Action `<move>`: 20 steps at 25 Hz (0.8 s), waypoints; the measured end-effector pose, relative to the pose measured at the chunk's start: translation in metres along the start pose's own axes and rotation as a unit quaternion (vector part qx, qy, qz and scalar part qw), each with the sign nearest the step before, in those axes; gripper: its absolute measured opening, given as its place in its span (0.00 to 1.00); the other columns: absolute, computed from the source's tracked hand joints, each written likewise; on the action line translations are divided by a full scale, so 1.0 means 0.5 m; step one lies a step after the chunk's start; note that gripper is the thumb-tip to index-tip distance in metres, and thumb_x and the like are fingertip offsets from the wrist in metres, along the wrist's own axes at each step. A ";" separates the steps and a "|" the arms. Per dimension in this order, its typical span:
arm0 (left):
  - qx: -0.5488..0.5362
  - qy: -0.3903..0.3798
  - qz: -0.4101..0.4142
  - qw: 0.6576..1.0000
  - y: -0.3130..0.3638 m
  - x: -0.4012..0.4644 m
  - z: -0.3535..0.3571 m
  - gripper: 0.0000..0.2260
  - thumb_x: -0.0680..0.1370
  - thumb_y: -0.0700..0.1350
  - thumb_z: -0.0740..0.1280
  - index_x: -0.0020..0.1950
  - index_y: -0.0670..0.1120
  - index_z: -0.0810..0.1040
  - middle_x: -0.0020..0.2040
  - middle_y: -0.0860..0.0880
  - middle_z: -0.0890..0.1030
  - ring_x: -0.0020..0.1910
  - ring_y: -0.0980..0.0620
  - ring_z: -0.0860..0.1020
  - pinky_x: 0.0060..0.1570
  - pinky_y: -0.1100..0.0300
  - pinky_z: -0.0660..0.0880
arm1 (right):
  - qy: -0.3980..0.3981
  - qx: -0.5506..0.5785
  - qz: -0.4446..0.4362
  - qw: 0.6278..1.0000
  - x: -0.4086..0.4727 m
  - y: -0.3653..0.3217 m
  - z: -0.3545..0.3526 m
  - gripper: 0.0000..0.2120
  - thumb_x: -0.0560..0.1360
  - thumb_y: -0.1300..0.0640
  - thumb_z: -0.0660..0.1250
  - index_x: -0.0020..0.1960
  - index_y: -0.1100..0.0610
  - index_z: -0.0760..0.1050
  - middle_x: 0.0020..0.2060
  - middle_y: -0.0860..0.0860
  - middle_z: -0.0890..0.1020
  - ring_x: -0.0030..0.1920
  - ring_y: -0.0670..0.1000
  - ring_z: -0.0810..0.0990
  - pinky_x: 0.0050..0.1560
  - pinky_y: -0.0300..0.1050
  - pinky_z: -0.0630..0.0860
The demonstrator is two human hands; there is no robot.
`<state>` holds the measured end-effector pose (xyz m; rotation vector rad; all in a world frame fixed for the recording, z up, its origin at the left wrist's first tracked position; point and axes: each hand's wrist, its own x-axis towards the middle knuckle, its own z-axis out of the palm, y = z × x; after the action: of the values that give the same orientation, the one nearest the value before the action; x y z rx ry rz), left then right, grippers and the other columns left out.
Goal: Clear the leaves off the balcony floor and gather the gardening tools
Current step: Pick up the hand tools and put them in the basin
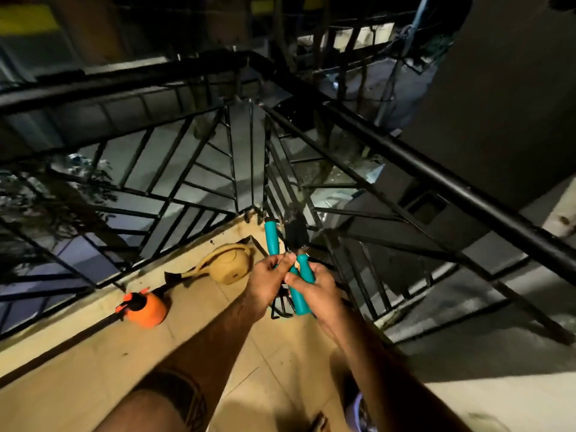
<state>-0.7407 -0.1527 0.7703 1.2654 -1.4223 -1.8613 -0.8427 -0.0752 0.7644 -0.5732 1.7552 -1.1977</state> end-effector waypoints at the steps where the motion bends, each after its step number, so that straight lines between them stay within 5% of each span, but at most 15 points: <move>1: -0.004 0.018 -0.006 1.000 -0.015 0.024 0.014 0.11 0.79 0.54 0.69 0.52 0.48 0.83 0.44 0.50 0.85 0.44 0.52 0.83 0.47 0.56 0.80 | -0.014 0.005 0.008 1.000 0.033 0.017 -0.013 0.20 0.73 0.52 0.77 0.61 0.55 0.76 0.52 0.53 0.85 0.53 0.52 0.85 0.51 0.45 0.81; 4: -0.030 0.054 -0.033 0.998 -0.088 0.100 0.029 0.10 0.80 0.53 0.68 0.52 0.48 0.81 0.47 0.47 0.85 0.49 0.48 0.84 0.52 0.49 0.81 | -0.019 0.029 0.046 0.998 0.117 0.068 -0.038 0.17 0.77 0.50 0.73 0.63 0.55 0.75 0.55 0.54 0.83 0.53 0.52 0.84 0.44 0.42 0.81; 7: -0.037 0.078 -0.049 0.995 -0.191 0.190 0.015 0.10 0.80 0.53 0.68 0.51 0.47 0.81 0.45 0.47 0.84 0.47 0.45 0.84 0.49 0.47 0.82 | 0.004 0.030 0.093 0.995 0.223 0.151 -0.048 0.15 0.80 0.47 0.68 0.63 0.51 0.74 0.51 0.50 0.81 0.49 0.51 0.81 0.44 0.49 0.83; 10: -0.054 0.093 -0.057 0.993 -0.328 0.300 -0.016 0.07 0.81 0.50 0.67 0.49 0.47 0.79 0.40 0.50 0.81 0.41 0.50 0.82 0.36 0.55 0.80 | 0.045 -0.120 0.088 0.988 0.372 0.299 -0.038 0.17 0.79 0.44 0.66 0.63 0.52 0.77 0.54 0.55 0.81 0.52 0.56 0.80 0.45 0.53 0.82; 12: -0.055 0.092 -0.059 0.992 -0.428 0.370 -0.036 0.08 0.82 0.49 0.66 0.49 0.45 0.79 0.38 0.52 0.81 0.37 0.54 0.82 0.32 0.60 0.78 | 0.065 -0.276 0.056 0.957 0.461 0.411 -0.022 0.19 0.78 0.44 0.65 0.59 0.57 0.79 0.52 0.58 0.83 0.53 0.60 0.81 0.47 0.45 0.74; 15: -0.053 0.082 -0.050 0.994 -0.584 0.464 -0.057 0.07 0.83 0.47 0.64 0.50 0.45 0.79 0.32 0.55 0.83 0.31 0.61 0.81 0.29 0.65 0.77 | 0.063 -0.364 0.048 0.928 0.583 0.578 -0.003 0.20 0.75 0.40 0.63 0.56 0.56 0.76 0.44 0.51 0.80 0.49 0.57 0.81 0.45 0.44 0.72; 20: -0.017 0.060 -0.020 0.998 -0.857 0.643 -0.084 0.09 0.82 0.48 0.65 0.49 0.44 0.80 0.40 0.49 0.83 0.39 0.54 0.82 0.42 0.55 0.81 | 0.023 -0.480 0.047 0.876 0.805 0.846 0.046 0.17 0.80 0.42 0.61 0.59 0.53 0.75 0.53 0.54 0.81 0.54 0.59 0.80 0.53 0.49 0.76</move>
<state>-0.7852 -0.2814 0.2505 1.3733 -1.3064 -1.7963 -0.9700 -0.2176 0.2123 -1.0022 2.3372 -0.1799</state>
